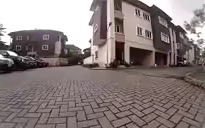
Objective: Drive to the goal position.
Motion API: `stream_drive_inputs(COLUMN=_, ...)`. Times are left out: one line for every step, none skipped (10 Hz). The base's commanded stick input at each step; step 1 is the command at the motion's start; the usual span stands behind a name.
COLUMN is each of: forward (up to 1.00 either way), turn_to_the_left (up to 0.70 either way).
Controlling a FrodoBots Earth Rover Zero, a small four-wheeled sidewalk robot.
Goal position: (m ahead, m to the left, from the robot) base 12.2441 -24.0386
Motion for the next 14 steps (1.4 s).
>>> stream_drive_inputs(forward=0.5, turn_to_the_left=0.0)
stream_drive_inputs(forward=0.5, turn_to_the_left=0.0)
stream_drive_inputs(forward=0.5, turn_to_the_left=0.0)
stream_drive_inputs(forward=0.5, turn_to_the_left=0.0)
stream_drive_inputs(forward=0.5, turn_to_the_left=0.0)
stream_drive_inputs(forward=0.5, turn_to_the_left=0.0)
stream_drive_inputs(forward=0.5, turn_to_the_left=0.0)
stream_drive_inputs(forward=0.5, turn_to_the_left=0.0)
stream_drive_inputs(forward=0.5, turn_to_the_left=0.0)
stream_drive_inputs(forward=0.5, turn_to_the_left=0.0)
stream_drive_inputs(forward=0.5, turn_to_the_left=0.0)
stream_drive_inputs(forward=0.5, turn_to_the_left=0.0)
stream_drive_inputs(forward=0.5, turn_to_the_left=0.0)
stream_drive_inputs(forward=0.5, turn_to_the_left=0.0)
